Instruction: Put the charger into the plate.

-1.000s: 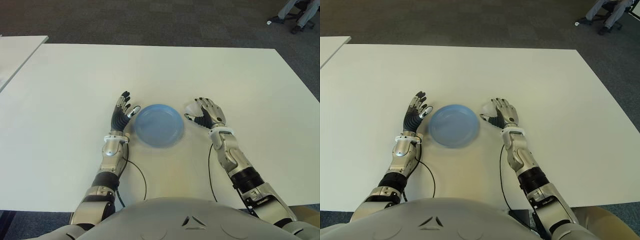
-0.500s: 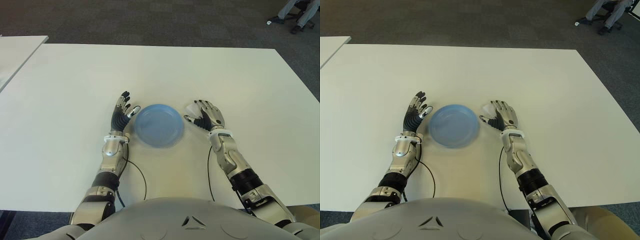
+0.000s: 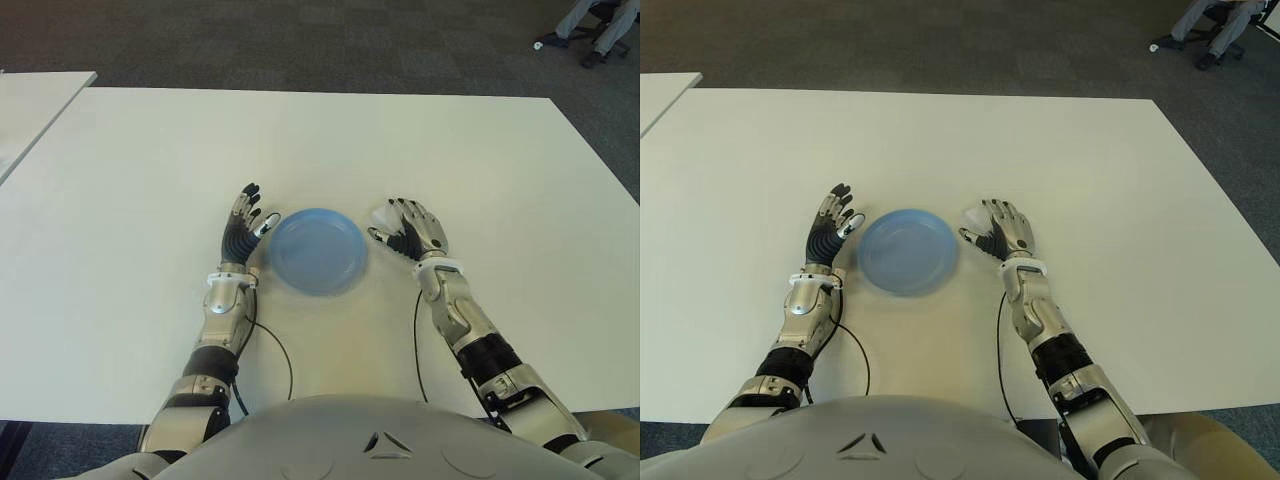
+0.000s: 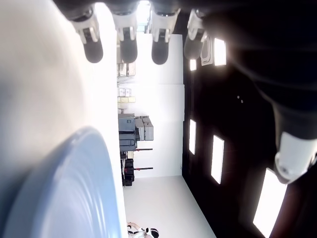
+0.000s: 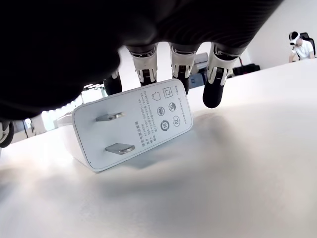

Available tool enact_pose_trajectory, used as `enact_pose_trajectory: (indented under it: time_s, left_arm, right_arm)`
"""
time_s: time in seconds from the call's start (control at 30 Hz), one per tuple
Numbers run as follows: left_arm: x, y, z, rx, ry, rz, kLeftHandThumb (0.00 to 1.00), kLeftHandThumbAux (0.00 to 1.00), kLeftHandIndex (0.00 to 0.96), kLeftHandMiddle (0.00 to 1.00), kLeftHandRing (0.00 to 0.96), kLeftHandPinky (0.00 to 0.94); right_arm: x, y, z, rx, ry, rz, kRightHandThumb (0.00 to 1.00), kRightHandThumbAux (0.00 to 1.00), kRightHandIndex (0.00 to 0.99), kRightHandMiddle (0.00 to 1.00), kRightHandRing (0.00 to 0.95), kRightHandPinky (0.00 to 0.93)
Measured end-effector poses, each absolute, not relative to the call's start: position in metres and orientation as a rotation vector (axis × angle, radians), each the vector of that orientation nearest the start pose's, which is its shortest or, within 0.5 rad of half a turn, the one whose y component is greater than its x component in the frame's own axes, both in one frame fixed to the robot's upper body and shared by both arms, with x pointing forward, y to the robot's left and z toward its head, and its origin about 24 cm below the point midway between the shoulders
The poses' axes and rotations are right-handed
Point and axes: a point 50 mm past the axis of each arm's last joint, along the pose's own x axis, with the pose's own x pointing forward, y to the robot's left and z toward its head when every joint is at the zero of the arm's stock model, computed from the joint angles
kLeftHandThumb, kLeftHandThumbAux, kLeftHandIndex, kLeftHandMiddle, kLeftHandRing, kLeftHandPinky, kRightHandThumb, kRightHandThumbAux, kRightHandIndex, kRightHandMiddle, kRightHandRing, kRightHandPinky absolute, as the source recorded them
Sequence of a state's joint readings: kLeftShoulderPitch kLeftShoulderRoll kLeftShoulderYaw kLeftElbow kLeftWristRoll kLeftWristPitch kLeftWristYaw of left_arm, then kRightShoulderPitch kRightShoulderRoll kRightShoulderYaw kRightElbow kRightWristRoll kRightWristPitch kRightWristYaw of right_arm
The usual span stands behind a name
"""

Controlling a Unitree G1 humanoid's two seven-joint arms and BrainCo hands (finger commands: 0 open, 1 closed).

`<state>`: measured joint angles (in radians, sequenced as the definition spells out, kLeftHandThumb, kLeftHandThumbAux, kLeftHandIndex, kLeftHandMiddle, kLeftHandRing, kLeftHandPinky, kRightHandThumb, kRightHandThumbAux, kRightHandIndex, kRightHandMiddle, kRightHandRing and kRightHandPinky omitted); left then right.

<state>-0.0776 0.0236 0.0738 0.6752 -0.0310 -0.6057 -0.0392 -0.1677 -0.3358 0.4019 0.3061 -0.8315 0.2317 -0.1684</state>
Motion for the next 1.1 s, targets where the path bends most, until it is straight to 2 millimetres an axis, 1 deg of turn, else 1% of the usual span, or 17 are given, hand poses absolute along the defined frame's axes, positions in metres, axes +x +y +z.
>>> enact_pose_trajectory:
  time_s: [0.2,0.37,0.67,0.77,0.97,1.1]
  left_arm:
    - [0.237,0.167,-0.032,-0.012,-0.008,0.03,0.0,0.54,0.005,0.094,0.087,0.094]
    - [0.236,0.167,-0.033,-0.016,-0.004,0.031,0.0,0.537,0.005,0.094,0.089,0.097]
    - [0.234,0.169,-0.033,-0.016,-0.007,0.027,0.0,0.537,0.007,0.097,0.092,0.097]
    - [0.234,0.169,-0.032,-0.015,-0.009,0.027,0.0,0.538,0.007,0.095,0.091,0.095]
    - [0.234,0.17,-0.032,-0.012,-0.008,0.028,0.0,0.541,0.003,0.09,0.085,0.093]
    - [0.234,0.171,-0.031,-0.008,-0.011,0.028,0.0,0.54,0.001,0.093,0.088,0.096]
  right_arm:
    - [0.273,-0.162,-0.003,-1.289,0.131,0.135,0.287,0.204,0.0,0.0,0.032,0.172]
    - [0.277,-0.164,-0.006,-1.283,0.128,0.125,0.283,0.21,0.0,0.0,0.066,0.218]
    - [0.279,-0.166,-0.009,-1.272,0.085,0.115,0.277,0.234,0.0,0.0,0.109,0.283]
    - [0.28,-0.166,-0.01,-1.269,0.077,0.117,0.278,0.24,0.0,0.0,0.113,0.293]
    - [0.283,-0.168,-0.012,-1.267,0.063,0.111,0.282,0.25,0.0,0.0,0.104,0.257]
    - [0.286,-0.168,-0.012,-1.255,0.054,0.103,0.287,0.25,0.0,0.0,0.103,0.276]
